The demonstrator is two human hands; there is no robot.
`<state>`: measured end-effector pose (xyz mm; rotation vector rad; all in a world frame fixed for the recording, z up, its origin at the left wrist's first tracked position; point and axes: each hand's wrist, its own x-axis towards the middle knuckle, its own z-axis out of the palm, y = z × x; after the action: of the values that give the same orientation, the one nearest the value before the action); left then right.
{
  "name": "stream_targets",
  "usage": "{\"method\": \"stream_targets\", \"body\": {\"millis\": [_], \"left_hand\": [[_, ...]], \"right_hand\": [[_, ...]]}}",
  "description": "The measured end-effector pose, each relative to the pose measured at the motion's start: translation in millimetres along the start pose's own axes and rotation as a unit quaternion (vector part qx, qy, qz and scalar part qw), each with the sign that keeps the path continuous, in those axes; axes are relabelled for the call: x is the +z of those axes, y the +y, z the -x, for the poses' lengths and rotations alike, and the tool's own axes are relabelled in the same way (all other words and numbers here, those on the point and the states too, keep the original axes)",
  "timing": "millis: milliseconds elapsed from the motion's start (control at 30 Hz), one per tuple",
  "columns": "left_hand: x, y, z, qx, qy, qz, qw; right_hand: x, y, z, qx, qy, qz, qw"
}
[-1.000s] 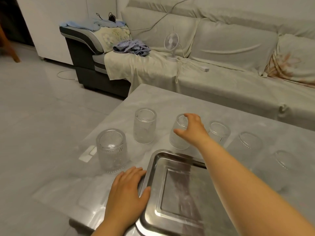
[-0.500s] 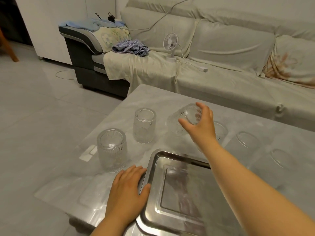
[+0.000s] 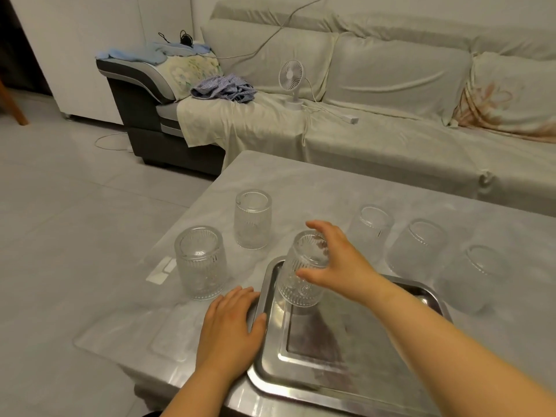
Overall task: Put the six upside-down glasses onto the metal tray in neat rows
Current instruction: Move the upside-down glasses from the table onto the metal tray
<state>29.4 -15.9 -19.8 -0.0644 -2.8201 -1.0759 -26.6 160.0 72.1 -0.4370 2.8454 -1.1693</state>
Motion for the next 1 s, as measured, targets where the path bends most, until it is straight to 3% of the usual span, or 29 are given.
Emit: {"method": "stream_targets", "body": {"millis": [233, 467, 567, 700, 800, 1000], "left_hand": [[0, 1, -1, 0.001, 0.003, -0.005, 1.000], [-4, 3, 3, -0.010, 0.005, 0.022, 1.000], [-5, 8, 15, -0.027, 0.024, 0.063, 0.997], [6, 18, 34, 0.005, 0.019, 0.037, 0.999], [10, 21, 38, 0.040, -0.012, -0.002, 0.999], [8, 24, 34, 0.043, -0.022, -0.036, 0.998]], "right_hand": [[16, 1, 1, -0.017, -0.030, 0.070, 0.997], [11, 7, 8, -0.025, -0.029, 0.060, 0.997], [-13, 10, 8, -0.033, 0.037, 0.063, 0.997], [-55, 31, -6, 0.043, 0.155, 0.126, 0.979], [-74, 50, -17, 0.121, 0.139, 0.158, 0.970], [-75, 68, -42, 0.145, 0.093, 0.177, 0.969]]}}
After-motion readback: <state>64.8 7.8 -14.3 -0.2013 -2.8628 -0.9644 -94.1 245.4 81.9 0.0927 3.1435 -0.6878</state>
